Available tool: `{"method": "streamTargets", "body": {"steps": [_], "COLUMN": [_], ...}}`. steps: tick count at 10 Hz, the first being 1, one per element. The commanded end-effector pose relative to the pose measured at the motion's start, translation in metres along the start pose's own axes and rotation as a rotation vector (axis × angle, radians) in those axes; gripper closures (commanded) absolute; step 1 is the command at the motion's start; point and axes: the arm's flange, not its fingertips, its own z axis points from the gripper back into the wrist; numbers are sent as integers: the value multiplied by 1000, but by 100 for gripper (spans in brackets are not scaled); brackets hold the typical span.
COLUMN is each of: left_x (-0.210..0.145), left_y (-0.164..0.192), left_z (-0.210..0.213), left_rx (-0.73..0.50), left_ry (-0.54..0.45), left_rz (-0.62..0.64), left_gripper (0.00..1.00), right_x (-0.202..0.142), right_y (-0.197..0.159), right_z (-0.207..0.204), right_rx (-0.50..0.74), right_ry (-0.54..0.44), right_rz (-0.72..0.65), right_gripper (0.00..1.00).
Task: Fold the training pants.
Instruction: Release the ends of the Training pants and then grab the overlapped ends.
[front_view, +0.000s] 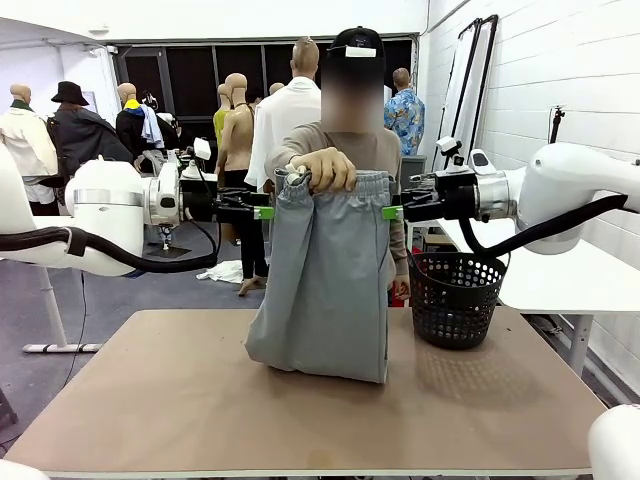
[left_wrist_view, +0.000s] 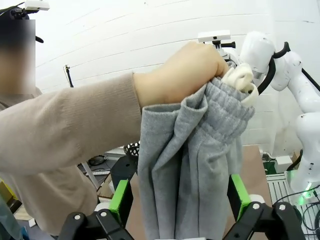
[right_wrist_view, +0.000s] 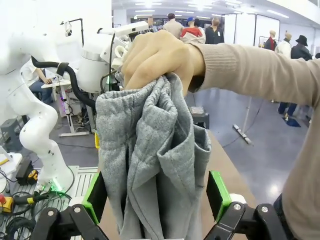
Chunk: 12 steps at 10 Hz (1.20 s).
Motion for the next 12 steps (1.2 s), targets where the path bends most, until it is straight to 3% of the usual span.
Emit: {"method": "streamTargets", "body": {"steps": [1, 8, 12], "left_x": [4, 0, -2], "left_y": [9, 13, 15], "left_z": [-12, -40, -56], "left_rx": [-16, -110, -162], "left_ry": [-21, 1, -13], "left_rz": [-29, -5, 2], "left_gripper": [0, 0, 0], "right_x": [-4, -5, -4], "right_y": [-1, -6, -5], "right_z": [-8, -19, -32], "right_rx": [-3, 27, 105], "right_ry": [-18, -29, -45], "right_rz": [7, 6, -30], "right_gripper": [0, 0, 0]}}
